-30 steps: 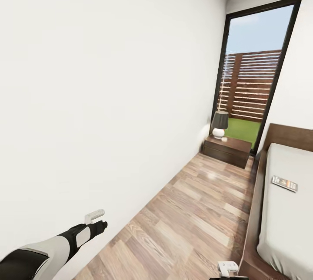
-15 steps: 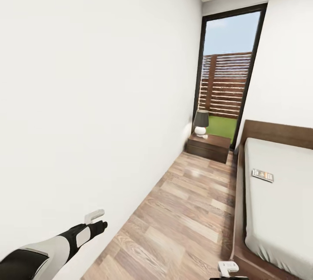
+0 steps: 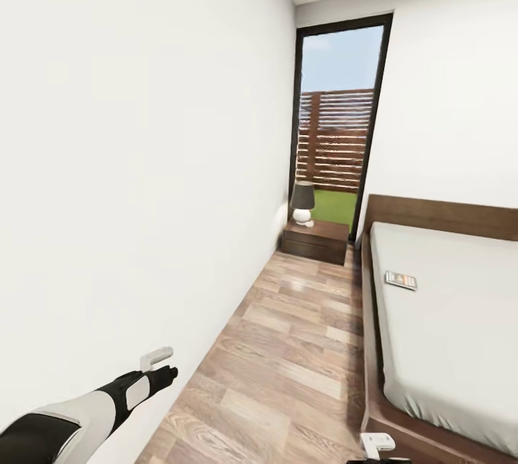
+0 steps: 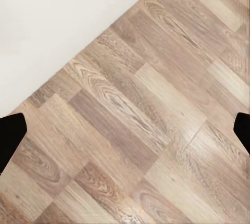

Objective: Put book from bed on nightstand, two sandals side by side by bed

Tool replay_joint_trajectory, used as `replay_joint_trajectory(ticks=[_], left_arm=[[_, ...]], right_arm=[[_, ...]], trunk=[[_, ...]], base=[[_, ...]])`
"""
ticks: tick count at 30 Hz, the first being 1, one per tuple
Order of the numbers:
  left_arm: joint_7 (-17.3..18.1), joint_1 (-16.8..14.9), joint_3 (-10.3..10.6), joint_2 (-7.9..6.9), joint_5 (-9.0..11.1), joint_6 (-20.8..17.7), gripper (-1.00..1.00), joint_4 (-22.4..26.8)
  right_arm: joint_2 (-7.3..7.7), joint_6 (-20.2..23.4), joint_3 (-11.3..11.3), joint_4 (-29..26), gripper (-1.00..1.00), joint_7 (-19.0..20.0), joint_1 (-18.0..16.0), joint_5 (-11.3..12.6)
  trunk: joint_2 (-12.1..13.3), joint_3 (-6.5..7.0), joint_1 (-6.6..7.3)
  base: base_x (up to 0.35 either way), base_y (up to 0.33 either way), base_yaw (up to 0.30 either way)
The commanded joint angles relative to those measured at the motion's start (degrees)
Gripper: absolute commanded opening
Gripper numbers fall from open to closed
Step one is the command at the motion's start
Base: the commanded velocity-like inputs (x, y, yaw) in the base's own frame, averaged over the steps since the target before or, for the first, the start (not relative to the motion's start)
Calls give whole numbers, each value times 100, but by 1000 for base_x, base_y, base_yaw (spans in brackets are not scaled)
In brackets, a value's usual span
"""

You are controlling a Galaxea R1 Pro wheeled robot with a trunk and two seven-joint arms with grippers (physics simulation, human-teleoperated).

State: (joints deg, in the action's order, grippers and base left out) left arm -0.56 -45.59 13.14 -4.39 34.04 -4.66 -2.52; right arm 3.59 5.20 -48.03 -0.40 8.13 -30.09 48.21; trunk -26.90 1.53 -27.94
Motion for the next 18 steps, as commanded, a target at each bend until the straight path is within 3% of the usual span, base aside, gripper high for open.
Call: replay_joint_trajectory(ticks=[1,18], left_arm=[[-6,-2,48,0,50,-18,100,-3],[-6,-2,48,0,50,-18,100,-3]], right_arm=[[2,25,-48,-4,100,14,-3,57],[2,25,-49,-4,100,14,-2,57]], trunk=[[-3,-2,-4],[-3,-2,-4]], base=[[166,110,-300],[204,141,-300]])
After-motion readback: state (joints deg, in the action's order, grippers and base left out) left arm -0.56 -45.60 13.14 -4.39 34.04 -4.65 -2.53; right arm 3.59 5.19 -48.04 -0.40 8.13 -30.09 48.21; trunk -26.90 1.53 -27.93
